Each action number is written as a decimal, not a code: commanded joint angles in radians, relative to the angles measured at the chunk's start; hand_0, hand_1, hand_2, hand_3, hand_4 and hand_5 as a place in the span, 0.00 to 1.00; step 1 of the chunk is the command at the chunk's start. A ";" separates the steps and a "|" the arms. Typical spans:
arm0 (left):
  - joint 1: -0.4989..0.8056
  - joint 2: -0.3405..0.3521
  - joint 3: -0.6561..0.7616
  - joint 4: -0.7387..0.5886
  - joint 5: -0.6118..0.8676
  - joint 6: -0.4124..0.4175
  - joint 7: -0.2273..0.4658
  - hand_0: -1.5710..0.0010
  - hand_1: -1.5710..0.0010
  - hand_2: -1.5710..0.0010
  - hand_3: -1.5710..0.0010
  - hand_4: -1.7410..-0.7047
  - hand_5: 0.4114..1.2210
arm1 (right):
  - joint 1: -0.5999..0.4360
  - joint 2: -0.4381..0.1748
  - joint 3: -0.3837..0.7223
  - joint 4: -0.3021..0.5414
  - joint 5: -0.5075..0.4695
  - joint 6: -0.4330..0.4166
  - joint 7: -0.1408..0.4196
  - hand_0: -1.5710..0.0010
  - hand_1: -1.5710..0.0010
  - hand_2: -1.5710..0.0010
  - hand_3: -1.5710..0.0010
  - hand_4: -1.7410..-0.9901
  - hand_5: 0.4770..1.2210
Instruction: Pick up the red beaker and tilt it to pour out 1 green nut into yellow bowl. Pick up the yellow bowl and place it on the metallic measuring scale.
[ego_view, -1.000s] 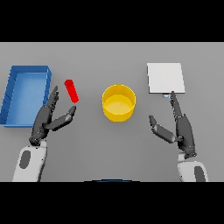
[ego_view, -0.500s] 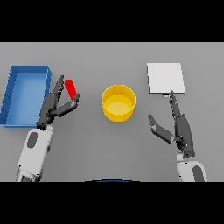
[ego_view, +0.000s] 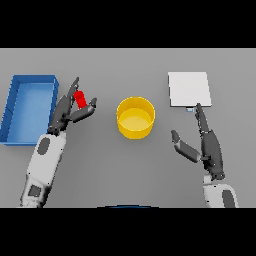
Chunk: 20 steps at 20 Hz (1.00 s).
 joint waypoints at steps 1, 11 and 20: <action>-0.006 -0.002 0.009 0.023 0.009 -0.005 -0.025 1.00 1.00 1.00 1.00 0.43 0.34 | 0.009 0.000 0.000 0.001 -0.002 0.001 -0.005 1.00 1.00 1.00 1.00 0.63 0.22; -0.097 -0.042 0.072 0.148 0.044 0.044 -0.083 0.58 0.55 0.53 0.54 0.23 0.65 | -0.005 -0.004 0.003 0.010 0.017 -0.006 -0.003 1.00 1.00 1.00 1.00 0.65 0.23; -0.108 -0.056 0.047 0.153 0.019 0.055 -0.092 0.08 0.07 0.07 0.10 0.15 0.91 | 0.017 -0.001 -0.005 -0.006 -0.006 0.000 0.000 1.00 1.00 1.00 1.00 0.65 0.22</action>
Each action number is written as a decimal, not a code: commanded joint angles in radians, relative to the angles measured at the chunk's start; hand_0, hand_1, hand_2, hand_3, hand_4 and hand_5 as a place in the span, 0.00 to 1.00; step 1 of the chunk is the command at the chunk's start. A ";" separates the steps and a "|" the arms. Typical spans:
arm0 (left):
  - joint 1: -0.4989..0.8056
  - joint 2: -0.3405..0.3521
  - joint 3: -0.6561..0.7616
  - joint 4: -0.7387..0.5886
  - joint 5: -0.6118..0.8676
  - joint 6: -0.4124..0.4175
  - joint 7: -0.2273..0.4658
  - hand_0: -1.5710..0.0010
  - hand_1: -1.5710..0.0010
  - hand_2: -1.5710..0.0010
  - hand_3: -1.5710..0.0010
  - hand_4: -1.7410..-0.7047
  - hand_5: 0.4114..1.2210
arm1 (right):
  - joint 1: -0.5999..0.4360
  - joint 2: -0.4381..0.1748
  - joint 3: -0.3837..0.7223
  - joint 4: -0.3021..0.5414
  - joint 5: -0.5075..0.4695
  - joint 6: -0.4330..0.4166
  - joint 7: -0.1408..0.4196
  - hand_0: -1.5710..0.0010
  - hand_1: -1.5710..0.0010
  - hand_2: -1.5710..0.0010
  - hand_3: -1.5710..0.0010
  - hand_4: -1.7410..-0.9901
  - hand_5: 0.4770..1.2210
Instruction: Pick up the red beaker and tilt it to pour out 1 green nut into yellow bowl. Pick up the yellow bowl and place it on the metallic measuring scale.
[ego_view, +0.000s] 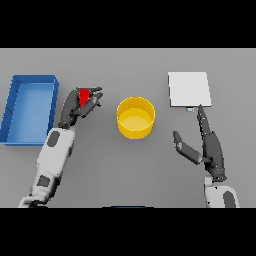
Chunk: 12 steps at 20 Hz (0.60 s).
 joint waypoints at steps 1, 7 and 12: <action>-0.004 -0.002 0.006 -0.008 0.007 0.017 0.002 0.06 0.06 0.06 0.08 0.12 0.90 | -0.009 0.002 -0.001 -0.001 -0.002 -0.001 0.006 1.00 1.00 1.00 1.00 0.64 0.22; -0.001 0.015 -0.017 -0.130 0.036 0.043 0.023 0.02 0.02 0.02 0.02 0.03 0.87 | 0.005 -0.007 0.008 -0.005 0.024 -0.007 -0.022 1.00 1.00 1.00 1.00 0.64 0.24; -0.024 0.097 -0.168 -0.240 -0.093 0.007 0.167 0.01 0.01 0.00 0.01 0.01 0.88 | 0.005 -0.003 0.017 0.008 0.039 -0.011 -0.025 1.00 1.00 1.00 1.00 0.65 0.25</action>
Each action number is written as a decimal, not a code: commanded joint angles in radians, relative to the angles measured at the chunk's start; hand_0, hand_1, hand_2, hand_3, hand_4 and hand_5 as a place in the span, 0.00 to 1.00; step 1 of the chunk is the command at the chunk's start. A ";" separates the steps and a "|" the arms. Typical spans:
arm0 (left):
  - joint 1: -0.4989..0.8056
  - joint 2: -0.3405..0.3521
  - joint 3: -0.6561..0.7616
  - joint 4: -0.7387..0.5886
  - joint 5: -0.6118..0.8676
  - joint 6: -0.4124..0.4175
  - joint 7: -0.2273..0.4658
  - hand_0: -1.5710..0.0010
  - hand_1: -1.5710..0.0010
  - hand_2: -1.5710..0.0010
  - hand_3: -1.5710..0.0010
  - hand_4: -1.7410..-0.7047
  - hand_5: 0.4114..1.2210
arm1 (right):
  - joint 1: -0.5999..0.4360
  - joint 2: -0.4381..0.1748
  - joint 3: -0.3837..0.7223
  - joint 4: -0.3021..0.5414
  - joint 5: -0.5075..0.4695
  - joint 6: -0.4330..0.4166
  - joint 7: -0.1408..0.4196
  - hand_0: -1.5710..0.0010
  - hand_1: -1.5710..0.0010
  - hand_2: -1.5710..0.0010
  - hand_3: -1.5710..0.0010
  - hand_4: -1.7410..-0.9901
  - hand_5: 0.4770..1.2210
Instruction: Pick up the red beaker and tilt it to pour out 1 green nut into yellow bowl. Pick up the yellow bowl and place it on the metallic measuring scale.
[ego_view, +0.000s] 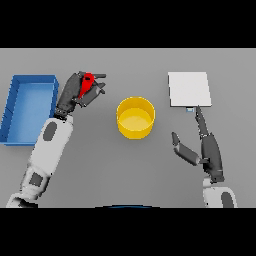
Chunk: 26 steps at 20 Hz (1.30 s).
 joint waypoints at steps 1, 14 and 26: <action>-0.001 0.013 -0.028 -0.012 -0.026 -0.009 0.026 0.00 0.00 0.00 0.01 0.01 0.88 | 0.001 0.000 0.001 -0.006 0.005 -0.004 -0.001 1.00 1.00 1.00 1.00 0.65 0.26; -0.156 0.137 -0.374 0.028 -0.402 -0.053 0.257 0.00 0.00 0.00 0.00 0.00 0.91 | -0.006 -0.006 -0.001 -0.033 -0.008 0.013 0.054 1.00 1.00 1.00 1.00 0.64 0.29; -0.407 0.196 -0.672 0.122 -0.630 -0.278 0.174 0.00 0.00 0.00 0.15 0.03 0.99 | 0.003 0.031 -0.006 0.000 -0.032 0.000 0.001 1.00 1.00 1.00 1.00 0.60 0.26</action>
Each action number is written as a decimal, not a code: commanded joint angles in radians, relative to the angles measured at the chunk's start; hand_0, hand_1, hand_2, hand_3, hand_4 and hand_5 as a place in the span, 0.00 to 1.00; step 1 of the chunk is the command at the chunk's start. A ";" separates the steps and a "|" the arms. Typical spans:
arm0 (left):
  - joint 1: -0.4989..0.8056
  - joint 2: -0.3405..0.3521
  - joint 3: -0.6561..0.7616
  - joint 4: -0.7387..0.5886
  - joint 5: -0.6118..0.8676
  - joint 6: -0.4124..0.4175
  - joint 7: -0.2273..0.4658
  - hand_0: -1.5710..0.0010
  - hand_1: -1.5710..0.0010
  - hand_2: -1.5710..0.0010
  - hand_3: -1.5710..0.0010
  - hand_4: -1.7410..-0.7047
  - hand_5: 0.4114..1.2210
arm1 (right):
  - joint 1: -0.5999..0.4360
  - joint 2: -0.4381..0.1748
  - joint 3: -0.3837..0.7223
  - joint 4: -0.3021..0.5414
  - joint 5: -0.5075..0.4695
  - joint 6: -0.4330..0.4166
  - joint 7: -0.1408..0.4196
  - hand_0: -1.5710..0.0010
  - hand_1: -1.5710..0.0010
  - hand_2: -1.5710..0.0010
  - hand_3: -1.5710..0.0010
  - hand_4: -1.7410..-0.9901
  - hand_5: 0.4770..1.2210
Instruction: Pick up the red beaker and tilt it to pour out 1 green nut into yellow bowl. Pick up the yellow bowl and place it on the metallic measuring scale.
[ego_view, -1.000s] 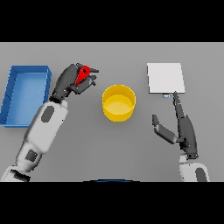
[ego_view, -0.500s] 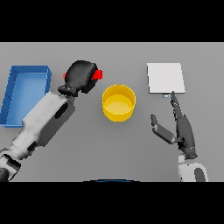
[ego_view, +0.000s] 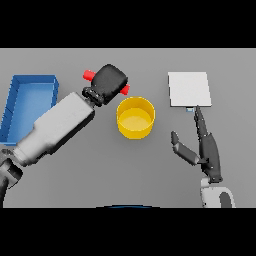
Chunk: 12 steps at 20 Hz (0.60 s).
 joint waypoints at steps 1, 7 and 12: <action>-0.013 -0.001 -0.028 0.013 -0.016 -0.012 -0.021 0.00 0.00 0.00 0.12 0.03 0.99 | 0.004 -0.002 -0.008 -0.001 -0.019 0.010 -0.006 1.00 1.00 1.00 1.00 0.59 0.25; -0.099 -0.011 -0.193 0.070 -0.127 -0.085 -0.062 0.00 0.00 0.00 0.03 0.01 1.00 | 0.011 0.010 -0.008 -0.006 -0.021 0.000 0.002 1.00 1.00 1.00 1.00 0.60 0.21; -0.174 -0.018 -0.292 0.115 -0.190 -0.105 -0.105 0.00 0.00 0.00 0.01 0.00 1.00 | -0.006 0.005 -0.014 -0.003 -0.007 -0.015 0.023 1.00 1.00 1.00 1.00 0.62 0.18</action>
